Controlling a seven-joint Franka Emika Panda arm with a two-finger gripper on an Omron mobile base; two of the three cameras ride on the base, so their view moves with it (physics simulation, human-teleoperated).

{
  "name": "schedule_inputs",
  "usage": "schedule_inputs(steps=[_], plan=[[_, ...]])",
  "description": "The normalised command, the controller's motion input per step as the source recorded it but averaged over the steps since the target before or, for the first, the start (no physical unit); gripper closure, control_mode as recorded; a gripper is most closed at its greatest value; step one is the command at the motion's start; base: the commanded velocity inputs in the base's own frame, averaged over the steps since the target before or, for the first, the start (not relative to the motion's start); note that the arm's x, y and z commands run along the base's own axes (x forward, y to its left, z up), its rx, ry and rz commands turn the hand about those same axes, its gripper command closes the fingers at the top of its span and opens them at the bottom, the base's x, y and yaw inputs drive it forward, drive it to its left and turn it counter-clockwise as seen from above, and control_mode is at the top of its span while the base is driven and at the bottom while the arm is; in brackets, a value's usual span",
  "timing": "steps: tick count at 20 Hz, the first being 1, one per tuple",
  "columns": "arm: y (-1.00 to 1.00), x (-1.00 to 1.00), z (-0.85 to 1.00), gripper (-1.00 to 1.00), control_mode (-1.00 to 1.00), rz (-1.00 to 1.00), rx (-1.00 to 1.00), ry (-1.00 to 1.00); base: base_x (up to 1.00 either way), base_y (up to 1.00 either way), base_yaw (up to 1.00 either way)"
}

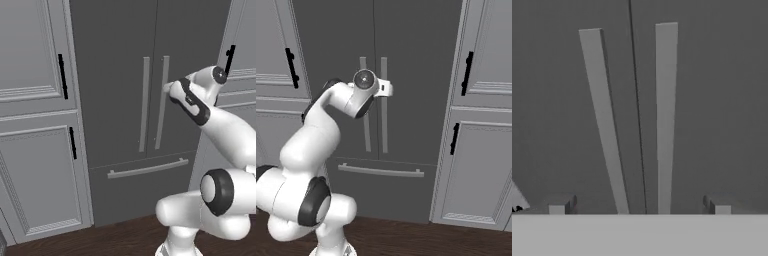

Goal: Grab a lemon wedge from the fridge and one ice cube from the ice bowl, and put them in the glass of lemonade.

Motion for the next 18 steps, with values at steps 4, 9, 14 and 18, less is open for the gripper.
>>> schedule_inputs(steps=[4,9,14,18], plan=[[-0.02,0.71,-0.03,-1.00,-1.00,0.00,0.00,-0.02,0.00,0.00,0.00],[-0.09,0.71,-0.05,-1.00,-1.00,0.00,0.00,0.00,0.00,0.00,0.00],[-0.37,0.66,-0.01,-1.00,-1.00,0.00,0.00,0.00,0.00,0.00,0.00],[-0.05,0.72,-0.22,-1.00,-1.00,0.00,0.00,0.00,0.00,0.00,0.00]])
